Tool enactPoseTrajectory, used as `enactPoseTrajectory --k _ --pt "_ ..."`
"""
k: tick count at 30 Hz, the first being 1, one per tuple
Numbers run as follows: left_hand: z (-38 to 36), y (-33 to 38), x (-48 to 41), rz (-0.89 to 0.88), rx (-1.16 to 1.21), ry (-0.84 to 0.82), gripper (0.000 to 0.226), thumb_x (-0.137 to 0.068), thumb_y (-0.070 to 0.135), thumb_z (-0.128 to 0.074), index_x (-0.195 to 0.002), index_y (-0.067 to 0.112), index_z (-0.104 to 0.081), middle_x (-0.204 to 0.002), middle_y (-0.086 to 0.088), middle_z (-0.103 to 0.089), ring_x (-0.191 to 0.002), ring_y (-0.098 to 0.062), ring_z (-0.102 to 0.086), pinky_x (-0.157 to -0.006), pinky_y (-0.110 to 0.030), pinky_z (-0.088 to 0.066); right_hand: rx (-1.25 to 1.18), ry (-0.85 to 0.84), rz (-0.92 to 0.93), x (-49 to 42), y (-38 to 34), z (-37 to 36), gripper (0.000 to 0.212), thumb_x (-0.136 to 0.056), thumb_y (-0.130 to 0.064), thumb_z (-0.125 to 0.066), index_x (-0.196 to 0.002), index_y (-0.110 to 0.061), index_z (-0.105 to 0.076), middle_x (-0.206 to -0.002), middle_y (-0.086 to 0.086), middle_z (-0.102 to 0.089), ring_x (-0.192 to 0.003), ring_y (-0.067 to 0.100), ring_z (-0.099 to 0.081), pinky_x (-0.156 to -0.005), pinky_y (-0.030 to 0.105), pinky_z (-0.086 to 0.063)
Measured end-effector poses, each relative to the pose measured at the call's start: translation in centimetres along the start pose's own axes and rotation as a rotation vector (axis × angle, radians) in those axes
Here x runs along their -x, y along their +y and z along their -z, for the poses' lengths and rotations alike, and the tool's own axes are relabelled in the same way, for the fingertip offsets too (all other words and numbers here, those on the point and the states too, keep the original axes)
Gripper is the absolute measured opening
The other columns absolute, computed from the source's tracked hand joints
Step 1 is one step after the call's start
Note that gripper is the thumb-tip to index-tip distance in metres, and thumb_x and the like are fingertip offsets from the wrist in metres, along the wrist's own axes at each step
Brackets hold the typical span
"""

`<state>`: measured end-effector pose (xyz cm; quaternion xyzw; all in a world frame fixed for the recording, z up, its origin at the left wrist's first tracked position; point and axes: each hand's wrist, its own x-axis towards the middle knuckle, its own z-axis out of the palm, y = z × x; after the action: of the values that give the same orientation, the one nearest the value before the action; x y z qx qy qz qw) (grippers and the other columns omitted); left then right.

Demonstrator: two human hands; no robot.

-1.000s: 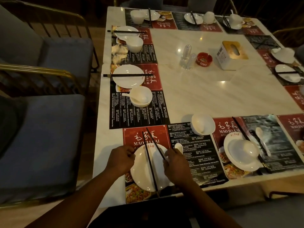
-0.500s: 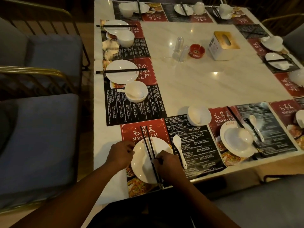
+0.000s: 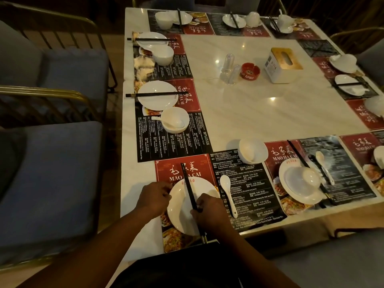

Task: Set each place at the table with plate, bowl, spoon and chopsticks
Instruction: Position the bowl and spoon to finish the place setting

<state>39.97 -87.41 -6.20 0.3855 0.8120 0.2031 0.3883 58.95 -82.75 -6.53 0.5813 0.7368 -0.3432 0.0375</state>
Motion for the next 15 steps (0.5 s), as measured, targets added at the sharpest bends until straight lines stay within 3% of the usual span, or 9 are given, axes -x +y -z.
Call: enactPoseTrajectory --k 15 --pt "0.01 0.18 0.09 0.016 -0.008 -0.013 0.032 -0.088 0.017 -0.073 -0.120 0.024 -0.070 -0.116 0.001 -0.072 -0.102 -0.018 -0.067 -0.100 -0.040 -0.053 -0.023 0.029 -0.026 0.65 -0.04 -0.34 0.034 -0.082 -0.037 -0.074 -0.110 -0.019 -0.065 -0.107 0.001 -0.072 -0.100 0.017 -0.066 -0.083 0.028 -0.057"
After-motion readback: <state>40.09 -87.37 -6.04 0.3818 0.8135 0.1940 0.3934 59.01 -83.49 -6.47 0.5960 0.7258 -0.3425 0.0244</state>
